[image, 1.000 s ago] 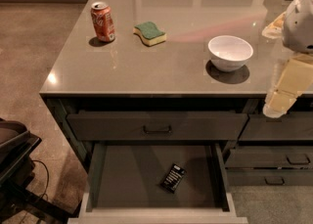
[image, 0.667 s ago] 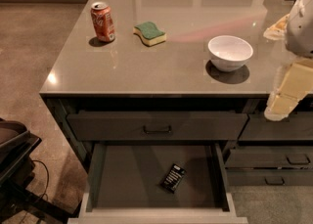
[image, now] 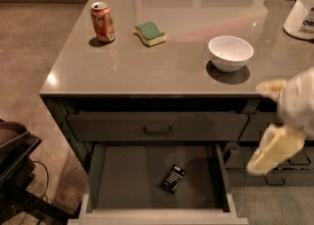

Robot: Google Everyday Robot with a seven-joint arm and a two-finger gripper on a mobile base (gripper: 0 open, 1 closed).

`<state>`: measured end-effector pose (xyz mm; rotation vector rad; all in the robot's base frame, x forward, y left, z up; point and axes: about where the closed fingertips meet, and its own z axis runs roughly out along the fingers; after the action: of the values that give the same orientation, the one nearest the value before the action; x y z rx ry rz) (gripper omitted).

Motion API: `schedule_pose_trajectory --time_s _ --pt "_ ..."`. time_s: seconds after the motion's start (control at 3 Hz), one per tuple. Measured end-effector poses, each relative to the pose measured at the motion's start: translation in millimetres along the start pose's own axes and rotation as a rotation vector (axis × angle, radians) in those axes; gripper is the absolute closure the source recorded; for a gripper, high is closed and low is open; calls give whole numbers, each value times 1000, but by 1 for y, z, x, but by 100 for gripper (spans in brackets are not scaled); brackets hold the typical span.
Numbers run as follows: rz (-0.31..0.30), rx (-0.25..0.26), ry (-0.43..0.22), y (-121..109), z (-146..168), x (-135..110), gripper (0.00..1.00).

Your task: Pick rxbar chocolate from middle drawer and place on counter

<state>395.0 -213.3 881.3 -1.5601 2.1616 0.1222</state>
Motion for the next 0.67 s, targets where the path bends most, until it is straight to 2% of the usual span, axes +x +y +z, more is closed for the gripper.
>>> schedule_pose_trajectory --time_s 0.33,0.67 --pt "154 -93 -154 41 84 20 0" --pt "285 -207 -218 87 183 36 0"
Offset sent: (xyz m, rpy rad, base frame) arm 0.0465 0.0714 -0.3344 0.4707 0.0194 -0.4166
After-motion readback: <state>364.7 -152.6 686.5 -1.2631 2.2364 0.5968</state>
